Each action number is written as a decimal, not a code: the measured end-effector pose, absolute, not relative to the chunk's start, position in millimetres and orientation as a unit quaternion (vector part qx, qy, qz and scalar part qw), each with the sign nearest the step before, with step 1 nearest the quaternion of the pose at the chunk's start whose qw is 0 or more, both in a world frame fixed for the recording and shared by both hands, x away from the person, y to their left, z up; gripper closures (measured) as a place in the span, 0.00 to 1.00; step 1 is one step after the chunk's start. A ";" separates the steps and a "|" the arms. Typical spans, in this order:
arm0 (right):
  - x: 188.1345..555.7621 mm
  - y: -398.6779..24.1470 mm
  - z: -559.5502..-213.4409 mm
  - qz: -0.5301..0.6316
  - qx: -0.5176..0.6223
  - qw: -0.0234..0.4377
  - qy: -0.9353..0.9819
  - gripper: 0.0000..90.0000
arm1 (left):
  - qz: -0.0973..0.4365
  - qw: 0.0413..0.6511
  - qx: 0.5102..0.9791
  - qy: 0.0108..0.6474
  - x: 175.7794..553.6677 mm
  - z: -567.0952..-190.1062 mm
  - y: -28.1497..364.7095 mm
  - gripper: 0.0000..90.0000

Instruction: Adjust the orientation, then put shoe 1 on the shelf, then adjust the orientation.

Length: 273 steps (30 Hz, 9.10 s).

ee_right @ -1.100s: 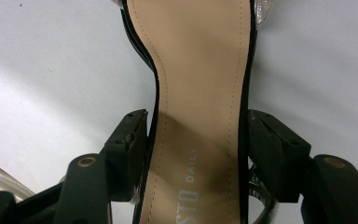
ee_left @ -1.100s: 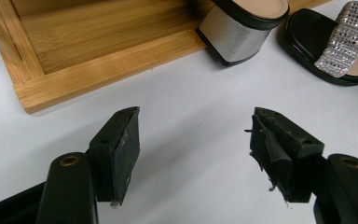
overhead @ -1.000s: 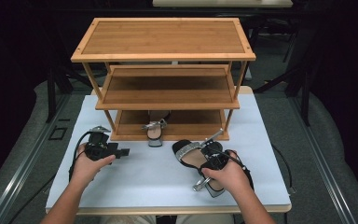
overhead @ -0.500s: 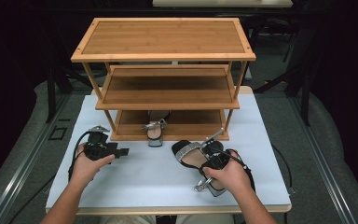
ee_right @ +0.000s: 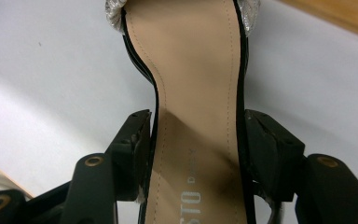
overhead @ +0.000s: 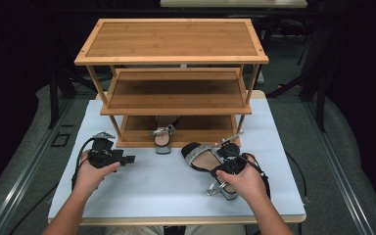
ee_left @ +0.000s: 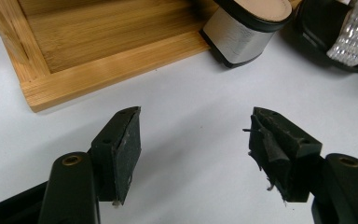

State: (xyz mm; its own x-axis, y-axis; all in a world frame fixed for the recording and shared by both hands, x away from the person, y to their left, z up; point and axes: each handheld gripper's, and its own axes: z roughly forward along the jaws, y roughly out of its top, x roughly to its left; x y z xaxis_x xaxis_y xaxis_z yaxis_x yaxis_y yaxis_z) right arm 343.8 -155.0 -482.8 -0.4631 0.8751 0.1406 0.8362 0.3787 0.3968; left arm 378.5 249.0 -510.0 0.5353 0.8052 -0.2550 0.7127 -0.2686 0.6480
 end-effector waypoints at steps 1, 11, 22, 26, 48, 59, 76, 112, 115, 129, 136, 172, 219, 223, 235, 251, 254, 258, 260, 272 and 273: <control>344.8 -154.8 -481.6 0.211 0.519 0.052 0.827 0.47 | 0.062 0.370 0.794 0.478 378.6 -510.1 249.1 0.38; 372.2 -143.7 -486.9 0.222 0.547 0.070 0.804 0.47 | 0.061 0.369 0.795 0.478 379.2 -511.5 249.0 0.38; 391.1 -134.2 -497.8 0.229 0.574 0.062 0.783 0.47 | 0.060 0.367 0.795 0.479 379.9 -513.3 249.4 0.38; 391.4 -132.1 -501.5 0.230 0.588 0.059 0.774 0.47 | 0.061 0.366 0.795 0.480 379.5 -513.5 248.3 0.38; 348.7 -156.7 -452.2 0.296 0.525 0.092 0.793 0.70 | 0.060 0.370 0.793 0.480 377.4 -511.4 248.0 0.38; 316.3 -172.4 -462.1 0.282 0.512 0.100 0.805 0.91 | 0.058 0.362 0.798 0.478 378.3 -514.7 247.0 0.38; 294.9 -184.0 -498.2 0.266 0.514 0.060 0.814 1.00 | 0.056 0.359 0.799 0.480 378.8 -516.7 247.4 0.38; 309.1 -151.8 -486.8 0.325 0.493 0.059 0.805 1.00 | 0.055 0.360 0.797 0.482 378.7 -516.8 248.4 0.38; 315.0 -153.2 -484.1 0.330 0.496 0.066 0.800 1.00 | 0.056 0.360 0.797 0.482 378.8 -517.4 248.3 0.38; 328.1 -143.6 -487.6 0.328 0.501 0.062 0.798 1.00 | 0.053 0.359 0.796 0.485 380.1 -519.0 250.3 0.38; 331.9 -126.7 -491.3 0.329 0.490 0.060 0.805 0.99 | 0.054 0.359 0.795 0.486 380.2 -519.7 250.2 0.38; 391.3 -107.7 -489.2 0.325 0.507 0.077 0.795 1.00 | 0.049 0.359 0.790 0.494 383.8 -523.5 256.5 0.38; 401.1 -110.4 -496.1 0.319 0.508 0.066 0.797 0.91 | 0.053 0.354 0.793 0.493 384.4 -525.2 255.1 0.38; 396.1 -112.4 -492.6 0.325 0.504 0.069 0.797 0.89 | 0.055 0.353 0.792 0.494 384.7 -525.6 254.7 0.38; 387.9 -131.7 -488.3 0.345 0.505 0.096 0.785 0.87 | 0.076 0.360 0.791 0.489 390.0 -521.5 244.3 0.59; 402.0 -132.2 -501.6 0.346 0.521 0.103 0.774 0.91 | 0.065 0.337 0.814 0.469 415.7 -524.8 191.1 0.85; 404.1 -131.2 -504.0 0.343 0.525 0.103 0.772 0.91 | 0.067 0.334 0.817 0.465 417.9 -527.1 184.2 0.85; 406.0 -131.4 -505.3 0.343 0.525 0.106 0.772 0.91 | 0.058 0.337 0.817 0.464 420.4 -529.0 177.8 0.86; 406.5 -131.8 -505.4 0.343 0.525 0.108 0.771 0.91 | 0.054 0.340 0.818 0.462 421.1 -529.4 173.7 0.86; 410.7 -128.6 -513.0 0.327 0.537 0.118 0.769 0.93 | 0.046 0.338 0.823 0.453 422.1 -529.1 166.2 0.91; 410.7 -129.2 -513.3 0.330 0.537 0.115 0.768 0.93 | 0.045 0.338 0.824 0.453 422.1 -529.0 166.0 0.92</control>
